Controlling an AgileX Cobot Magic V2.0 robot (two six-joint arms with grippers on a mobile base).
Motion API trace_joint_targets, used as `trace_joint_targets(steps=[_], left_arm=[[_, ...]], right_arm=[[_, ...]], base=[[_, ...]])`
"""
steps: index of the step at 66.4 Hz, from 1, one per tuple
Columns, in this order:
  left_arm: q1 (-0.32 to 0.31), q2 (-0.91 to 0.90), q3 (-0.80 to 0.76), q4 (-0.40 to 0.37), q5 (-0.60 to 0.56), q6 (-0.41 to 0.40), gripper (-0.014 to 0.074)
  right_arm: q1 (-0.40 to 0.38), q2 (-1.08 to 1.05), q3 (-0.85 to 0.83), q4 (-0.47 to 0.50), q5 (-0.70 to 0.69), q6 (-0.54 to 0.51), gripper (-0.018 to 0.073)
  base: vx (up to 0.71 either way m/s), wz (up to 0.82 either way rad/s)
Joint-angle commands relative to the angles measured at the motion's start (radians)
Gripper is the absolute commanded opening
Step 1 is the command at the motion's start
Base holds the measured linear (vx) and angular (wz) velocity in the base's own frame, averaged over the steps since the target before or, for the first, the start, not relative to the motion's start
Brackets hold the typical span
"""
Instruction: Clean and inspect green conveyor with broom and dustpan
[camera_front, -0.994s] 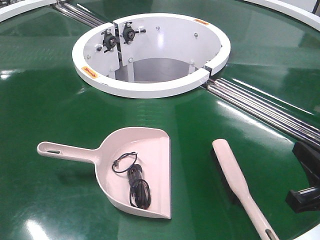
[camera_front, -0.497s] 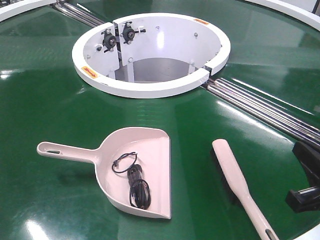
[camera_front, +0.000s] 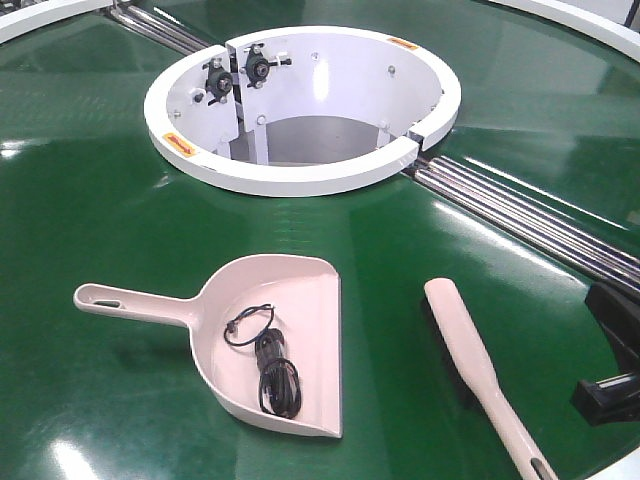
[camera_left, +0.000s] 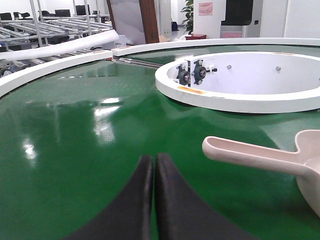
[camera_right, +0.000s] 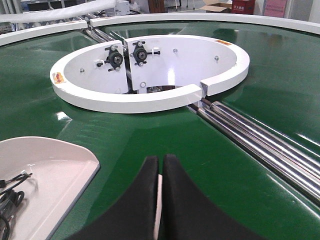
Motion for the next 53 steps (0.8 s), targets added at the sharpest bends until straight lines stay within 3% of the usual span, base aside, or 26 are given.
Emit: trace_joint_targets(steps=[1,10,29,51,53], left_arm=[[-0.001,-0.015,0.023,-0.001,-0.068,-0.008,-0.0023],[-0.001,-0.015,0.023,-0.001,-0.068,-0.008,-0.0023],[-0.001,-0.015,0.023,-0.001,-0.068,-0.008,-0.0023],[-0.001,-0.015,0.023,-0.001,-0.068,-0.008,-0.0023],[-0.001,-0.015,0.023,-0.001,-0.068,-0.008,-0.0023]], right_arm=[[-0.003,-0.003,-0.028,-0.01,-0.072,-0.003,-0.0008],[-0.035,-0.012,-0.028,-0.01,-0.07,-0.002,-0.0008],[-0.228,-0.12,0.004,-0.013,-0.047,0.018,-0.0008],[-0.233,-0.432,0.337,-0.012,-0.104,0.016,-0.0008],[-0.233,-0.464,0.332,-0.01,-0.044,0.016,-0.0008]], base=[[0.0,0.0],[0.0,0.0],[0.0,0.0],[0.0,0.0],[0.0,0.0]])
